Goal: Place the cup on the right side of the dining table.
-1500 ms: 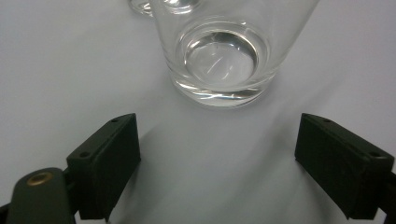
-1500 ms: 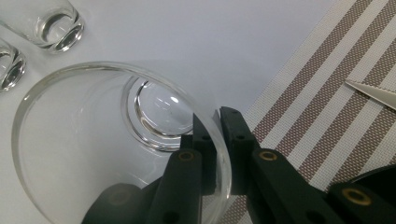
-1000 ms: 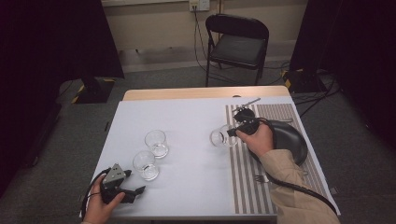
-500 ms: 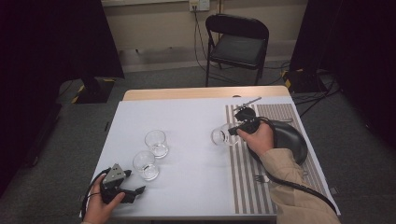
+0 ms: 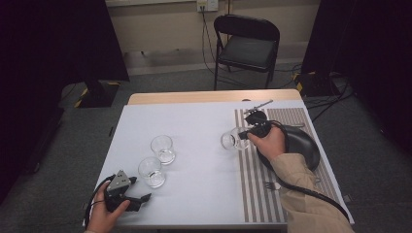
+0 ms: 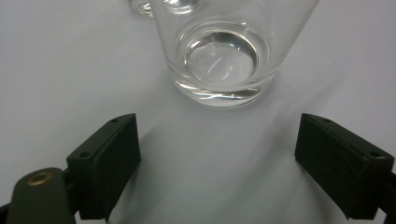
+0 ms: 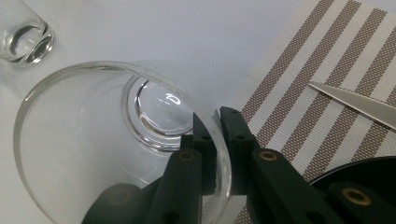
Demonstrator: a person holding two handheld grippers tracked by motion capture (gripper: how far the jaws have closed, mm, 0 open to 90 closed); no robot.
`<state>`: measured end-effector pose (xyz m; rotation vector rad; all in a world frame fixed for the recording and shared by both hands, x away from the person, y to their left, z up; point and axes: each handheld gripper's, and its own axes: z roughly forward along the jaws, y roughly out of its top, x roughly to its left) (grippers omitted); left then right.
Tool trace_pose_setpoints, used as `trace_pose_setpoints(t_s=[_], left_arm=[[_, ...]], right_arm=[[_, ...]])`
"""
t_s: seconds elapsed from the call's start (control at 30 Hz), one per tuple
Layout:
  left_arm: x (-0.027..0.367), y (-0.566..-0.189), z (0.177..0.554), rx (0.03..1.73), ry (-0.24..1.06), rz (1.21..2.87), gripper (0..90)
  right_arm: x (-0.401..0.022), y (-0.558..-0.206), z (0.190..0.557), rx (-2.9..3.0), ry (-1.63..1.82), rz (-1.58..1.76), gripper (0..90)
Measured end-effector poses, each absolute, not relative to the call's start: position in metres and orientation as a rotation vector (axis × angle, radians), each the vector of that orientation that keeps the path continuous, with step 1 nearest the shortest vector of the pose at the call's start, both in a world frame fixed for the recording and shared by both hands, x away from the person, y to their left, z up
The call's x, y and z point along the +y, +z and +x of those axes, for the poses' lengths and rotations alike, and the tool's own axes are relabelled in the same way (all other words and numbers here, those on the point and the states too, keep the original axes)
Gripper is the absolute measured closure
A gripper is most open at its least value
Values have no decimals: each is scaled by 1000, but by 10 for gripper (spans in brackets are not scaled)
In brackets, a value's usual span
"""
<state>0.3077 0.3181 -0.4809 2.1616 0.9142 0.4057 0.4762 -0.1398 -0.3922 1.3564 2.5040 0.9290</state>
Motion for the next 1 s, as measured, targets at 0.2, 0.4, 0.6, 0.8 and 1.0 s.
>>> trace_pose_setpoints(t_s=[0.2,0.4,0.6,0.8,1.0], left_arm=[[318,-481,308,915,408,2161,131],[318,-481,308,915,408,2160,131],[318,-481,308,914,406,2161,131],[318,-481,308,915,406,2159,131],[318,-481,308,915,408,2160,131]], right_arm=[[-143,-393,478,2492,925,1377,854],[-144,-393,480,2483,917,1380,854],[-148,-393,482,2467,924,1384,854],[-152,-394,483,2447,924,1412,854],[-156,-396,485,2435,915,1423,854]])
